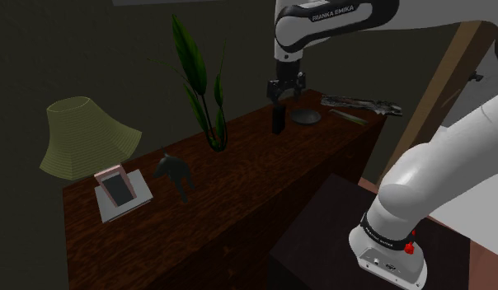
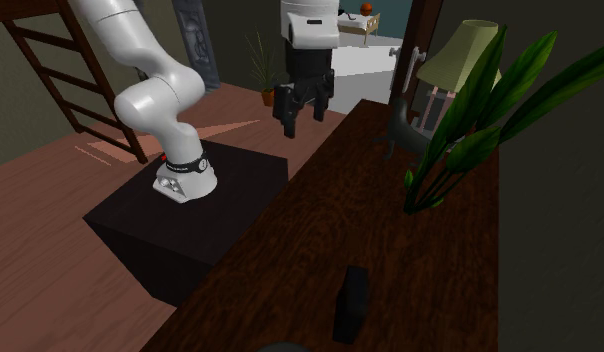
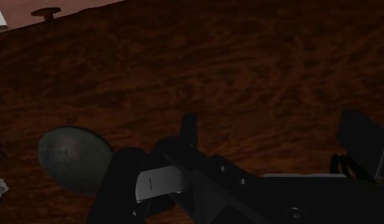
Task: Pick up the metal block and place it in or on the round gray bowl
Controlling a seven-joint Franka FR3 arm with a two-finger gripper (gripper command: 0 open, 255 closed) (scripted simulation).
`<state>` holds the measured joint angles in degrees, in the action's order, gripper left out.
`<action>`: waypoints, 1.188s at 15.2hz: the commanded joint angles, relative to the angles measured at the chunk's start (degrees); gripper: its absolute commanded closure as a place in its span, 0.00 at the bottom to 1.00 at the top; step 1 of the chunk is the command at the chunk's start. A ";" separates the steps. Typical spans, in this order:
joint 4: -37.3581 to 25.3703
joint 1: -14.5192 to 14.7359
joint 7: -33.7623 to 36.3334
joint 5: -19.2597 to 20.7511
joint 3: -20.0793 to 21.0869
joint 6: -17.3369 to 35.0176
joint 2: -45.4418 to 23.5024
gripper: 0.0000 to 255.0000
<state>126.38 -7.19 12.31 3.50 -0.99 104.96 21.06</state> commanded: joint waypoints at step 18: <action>-23.37 -8.00 10.52 -5.50 -7.13 12.76 -35.62 0.00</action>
<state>104.11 -14.78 22.25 -1.46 -7.82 116.94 -12.71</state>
